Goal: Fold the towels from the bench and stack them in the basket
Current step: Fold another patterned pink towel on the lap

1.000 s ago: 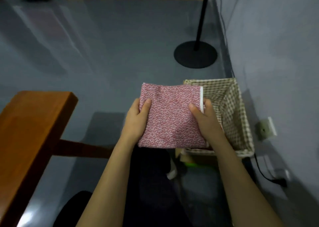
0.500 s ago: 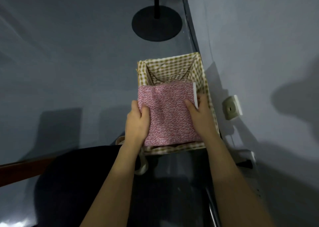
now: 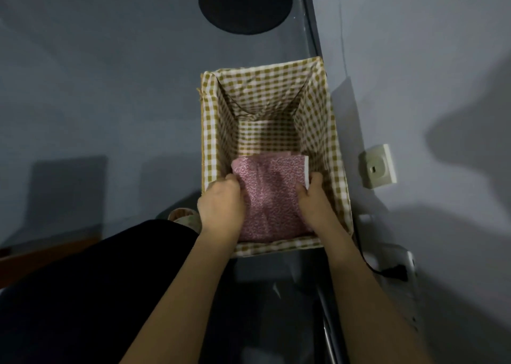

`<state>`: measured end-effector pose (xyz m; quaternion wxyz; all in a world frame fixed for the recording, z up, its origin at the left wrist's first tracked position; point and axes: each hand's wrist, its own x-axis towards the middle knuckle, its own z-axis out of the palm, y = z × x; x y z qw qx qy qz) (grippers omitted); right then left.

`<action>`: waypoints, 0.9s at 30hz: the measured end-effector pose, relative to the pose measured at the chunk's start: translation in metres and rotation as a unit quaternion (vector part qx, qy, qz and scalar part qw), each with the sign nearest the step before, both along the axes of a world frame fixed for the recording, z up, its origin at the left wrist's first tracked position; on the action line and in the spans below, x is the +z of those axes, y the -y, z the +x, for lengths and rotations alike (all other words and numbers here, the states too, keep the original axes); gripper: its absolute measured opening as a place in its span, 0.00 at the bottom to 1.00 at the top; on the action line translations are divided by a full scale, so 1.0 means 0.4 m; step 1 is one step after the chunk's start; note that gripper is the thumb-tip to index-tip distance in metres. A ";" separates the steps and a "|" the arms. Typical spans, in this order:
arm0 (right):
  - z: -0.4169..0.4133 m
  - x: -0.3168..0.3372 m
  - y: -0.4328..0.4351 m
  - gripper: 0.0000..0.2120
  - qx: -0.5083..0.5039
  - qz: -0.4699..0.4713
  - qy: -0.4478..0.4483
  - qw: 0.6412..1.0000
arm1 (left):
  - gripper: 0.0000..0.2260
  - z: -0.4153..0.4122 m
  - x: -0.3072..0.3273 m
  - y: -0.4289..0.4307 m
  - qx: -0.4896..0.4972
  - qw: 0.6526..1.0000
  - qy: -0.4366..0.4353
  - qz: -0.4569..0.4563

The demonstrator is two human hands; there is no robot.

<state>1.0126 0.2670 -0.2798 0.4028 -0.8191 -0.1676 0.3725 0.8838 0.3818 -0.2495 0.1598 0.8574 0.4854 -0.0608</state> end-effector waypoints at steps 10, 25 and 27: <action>0.007 -0.027 0.008 0.16 0.031 -0.029 0.011 0.999 | 0.07 -0.014 -0.044 0.015 -0.006 0.996 -0.002 0.084; -0.033 0.010 -0.006 0.08 0.149 -0.117 0.250 0.949 | 0.09 -0.041 -0.035 0.007 -0.061 0.996 0.029 0.050; -0.041 0.033 -0.016 0.08 0.153 -0.106 0.258 0.948 | 0.11 -0.042 -0.008 0.004 -0.072 0.996 0.024 0.039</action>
